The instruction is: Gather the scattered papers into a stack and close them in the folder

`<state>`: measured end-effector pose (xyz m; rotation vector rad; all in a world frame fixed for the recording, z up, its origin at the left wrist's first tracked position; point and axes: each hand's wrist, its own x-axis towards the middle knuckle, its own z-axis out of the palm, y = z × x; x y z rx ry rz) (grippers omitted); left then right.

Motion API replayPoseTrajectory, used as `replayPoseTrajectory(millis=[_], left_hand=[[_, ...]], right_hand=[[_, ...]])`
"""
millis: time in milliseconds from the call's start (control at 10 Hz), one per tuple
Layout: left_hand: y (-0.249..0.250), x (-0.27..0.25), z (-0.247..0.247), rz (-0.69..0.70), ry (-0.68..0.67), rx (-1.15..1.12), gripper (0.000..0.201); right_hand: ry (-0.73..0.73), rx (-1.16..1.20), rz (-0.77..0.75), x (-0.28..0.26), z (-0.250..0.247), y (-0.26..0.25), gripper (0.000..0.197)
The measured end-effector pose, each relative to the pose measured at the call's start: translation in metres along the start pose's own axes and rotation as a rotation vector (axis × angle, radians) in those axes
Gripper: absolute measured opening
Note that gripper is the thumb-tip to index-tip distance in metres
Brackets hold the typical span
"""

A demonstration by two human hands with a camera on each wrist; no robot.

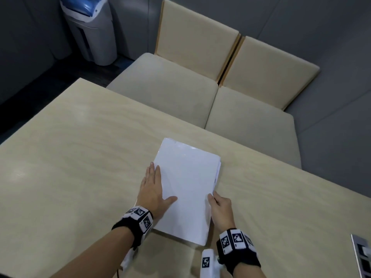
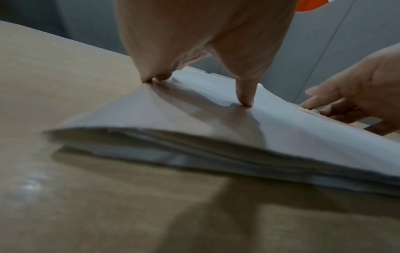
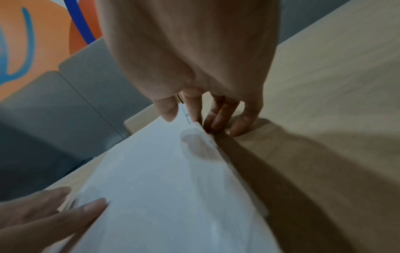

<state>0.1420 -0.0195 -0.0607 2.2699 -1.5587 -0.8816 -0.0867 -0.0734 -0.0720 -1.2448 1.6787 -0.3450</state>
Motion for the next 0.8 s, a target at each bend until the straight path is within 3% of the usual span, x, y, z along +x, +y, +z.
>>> replayPoseTrajectory(millis=[100,200,300,400,500,600,700,800], left_hand=[[0.007,0.001,0.003,0.022,-0.016,0.063,0.109],[0.015,0.001,0.008,0.029,-0.01,0.106,0.104],[0.024,-0.001,0.016,-0.041,-0.022,0.209,0.1],[0.031,0.001,0.018,-0.085,-0.086,0.266,0.098],[0.032,0.001,0.01,-0.099,-0.063,0.187,0.09],[0.029,-0.01,-0.002,-0.078,0.055,0.056,0.081],[0.007,-0.022,-0.014,-0.091,0.086,-0.057,0.072],[-0.024,-0.038,-0.028,-0.093,0.1,-0.083,0.063]], right_hand=[[-0.081,0.043,0.007,0.015,-0.009,0.001,0.063],[-0.112,0.029,0.036,0.017,-0.017,-0.005,0.056],[-0.106,-0.006,0.018,0.027,-0.017,0.009,0.092],[-0.129,-0.027,0.057,0.032,-0.021,0.019,0.079],[-0.061,-0.032,0.023,0.02,-0.044,0.002,0.031],[-0.027,-0.036,0.011,0.006,-0.078,-0.008,0.044],[-0.024,0.05,-0.097,-0.016,-0.116,-0.036,0.023],[0.149,0.122,-0.29,-0.045,-0.162,-0.078,0.013]])
